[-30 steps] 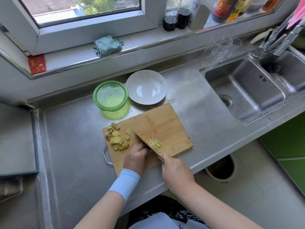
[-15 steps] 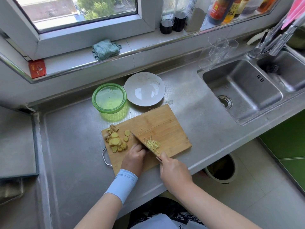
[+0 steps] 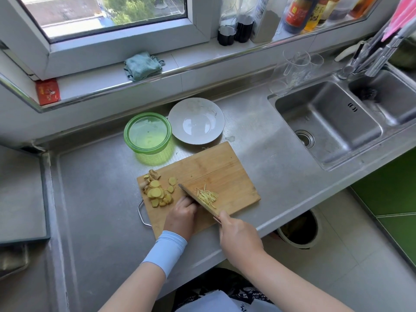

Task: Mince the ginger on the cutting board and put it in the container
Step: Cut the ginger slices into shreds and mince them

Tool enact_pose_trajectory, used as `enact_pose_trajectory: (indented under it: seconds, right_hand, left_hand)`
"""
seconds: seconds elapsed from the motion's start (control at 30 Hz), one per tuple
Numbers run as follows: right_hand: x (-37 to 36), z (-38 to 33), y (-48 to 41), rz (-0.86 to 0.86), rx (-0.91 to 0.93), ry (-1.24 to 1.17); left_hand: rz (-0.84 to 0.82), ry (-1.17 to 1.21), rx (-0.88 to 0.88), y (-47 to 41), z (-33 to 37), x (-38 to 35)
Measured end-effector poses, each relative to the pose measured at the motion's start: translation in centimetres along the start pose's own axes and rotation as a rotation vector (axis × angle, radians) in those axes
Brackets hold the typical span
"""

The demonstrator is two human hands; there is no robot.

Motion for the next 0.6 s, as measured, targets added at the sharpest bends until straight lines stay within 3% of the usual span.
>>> enact_pose_trajectory:
  seconds: [0.6]
  right_hand:
    - [0.1, 0.0, 0.8, 0.019, 0.007, -0.029]
  left_hand:
    - [0.066, -0.005, 0.006, 0.0, 0.4, 0.7]
Point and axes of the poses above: each hand's wrist, its own y-axis away from the middle knuckle, its own x-axis out of the back of the hand, z = x × y, the point moved 9 cm from there along -y, towards the middle knuckle
